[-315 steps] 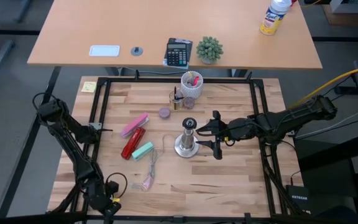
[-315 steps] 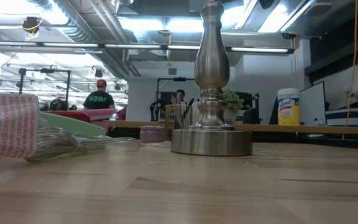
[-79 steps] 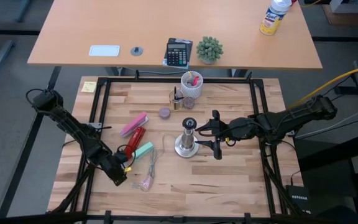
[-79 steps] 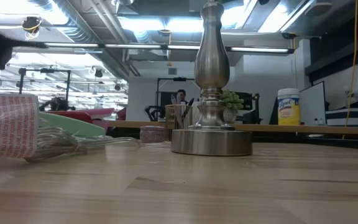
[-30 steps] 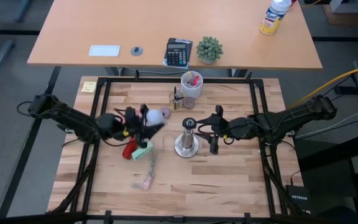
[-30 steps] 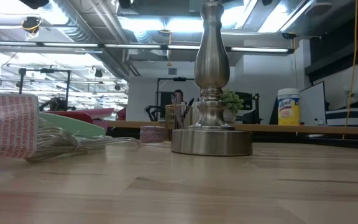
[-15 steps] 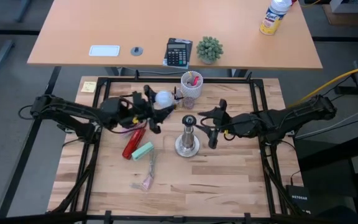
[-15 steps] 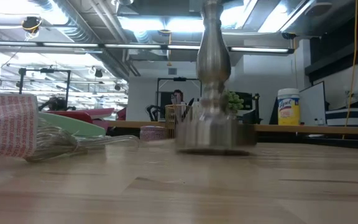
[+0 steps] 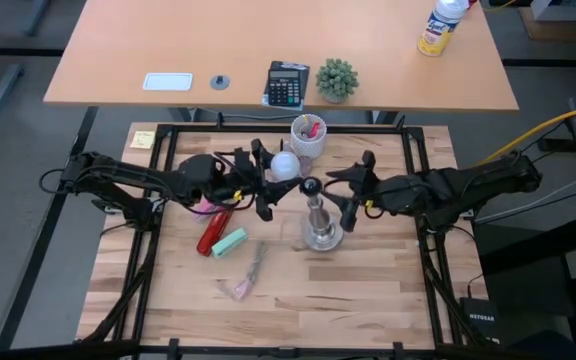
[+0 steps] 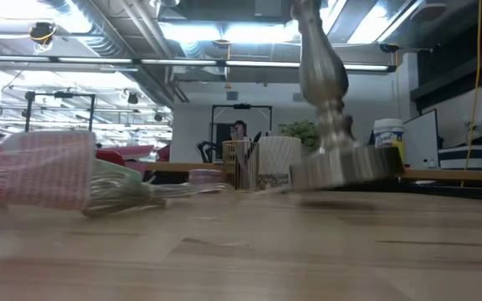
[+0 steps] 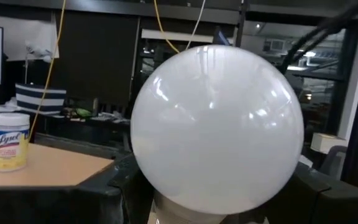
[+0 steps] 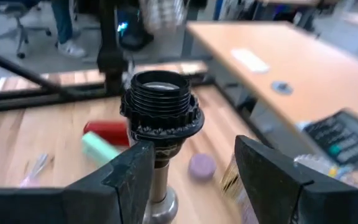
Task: Screw lightbulb
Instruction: Insert the lightbulb to the lamp
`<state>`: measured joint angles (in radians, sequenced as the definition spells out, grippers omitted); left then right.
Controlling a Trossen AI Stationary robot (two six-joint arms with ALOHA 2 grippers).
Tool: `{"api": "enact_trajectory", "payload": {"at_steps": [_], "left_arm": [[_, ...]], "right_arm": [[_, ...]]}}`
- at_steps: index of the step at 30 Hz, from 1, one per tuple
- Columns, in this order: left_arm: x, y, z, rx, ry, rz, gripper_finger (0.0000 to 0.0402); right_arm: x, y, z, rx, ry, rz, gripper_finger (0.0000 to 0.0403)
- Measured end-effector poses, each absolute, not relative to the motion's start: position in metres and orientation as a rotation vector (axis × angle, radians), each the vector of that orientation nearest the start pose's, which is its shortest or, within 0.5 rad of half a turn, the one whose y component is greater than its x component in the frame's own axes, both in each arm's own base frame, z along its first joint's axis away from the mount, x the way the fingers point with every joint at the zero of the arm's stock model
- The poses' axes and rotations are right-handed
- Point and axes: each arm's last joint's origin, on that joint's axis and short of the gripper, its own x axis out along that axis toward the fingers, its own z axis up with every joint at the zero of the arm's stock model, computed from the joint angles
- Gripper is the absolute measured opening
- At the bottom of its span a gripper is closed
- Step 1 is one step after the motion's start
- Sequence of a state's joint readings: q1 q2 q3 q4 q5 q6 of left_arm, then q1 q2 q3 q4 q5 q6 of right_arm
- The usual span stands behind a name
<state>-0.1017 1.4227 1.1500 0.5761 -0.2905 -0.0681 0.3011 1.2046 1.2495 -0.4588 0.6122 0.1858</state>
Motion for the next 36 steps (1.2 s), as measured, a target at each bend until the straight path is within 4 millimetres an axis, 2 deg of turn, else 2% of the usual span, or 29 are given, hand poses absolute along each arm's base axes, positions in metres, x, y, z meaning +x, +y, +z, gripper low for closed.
{"api": "enact_trajectory", "payload": {"at_steps": [8, 13, 22, 26, 32, 36], "left_arm": [[0.323, -0.025, 0.383, -0.129, -0.280, 0.177, 0.0227], [0.324, -0.025, 0.382, -0.127, -0.263, 0.178, 0.0226], [0.324, -0.025, 0.379, -0.124, -0.237, 0.179, 0.0226], [0.324, -0.025, 0.379, -0.118, -0.236, 0.180, 0.0226], [0.324, -0.025, 0.379, -0.115, -0.235, 0.181, 0.0226], [0.324, -0.025, 0.379, -0.114, -0.236, 0.181, 0.0226]], "right_arm": [[0.257, 0.063, 0.366, 0.032, 0.433, -0.350, 0.0227], [0.257, 0.064, 0.366, 0.038, 0.444, -0.321, 0.0227], [0.247, 0.063, 0.370, 0.092, 0.463, -0.239, 0.0227], [0.238, 0.062, 0.371, 0.187, 0.496, -0.213, 0.0227], [0.234, 0.061, 0.364, 0.311, 0.563, -0.253, 0.0227], [0.233, 0.061, 0.358, 0.328, 0.621, -0.286, 0.0227]]}}
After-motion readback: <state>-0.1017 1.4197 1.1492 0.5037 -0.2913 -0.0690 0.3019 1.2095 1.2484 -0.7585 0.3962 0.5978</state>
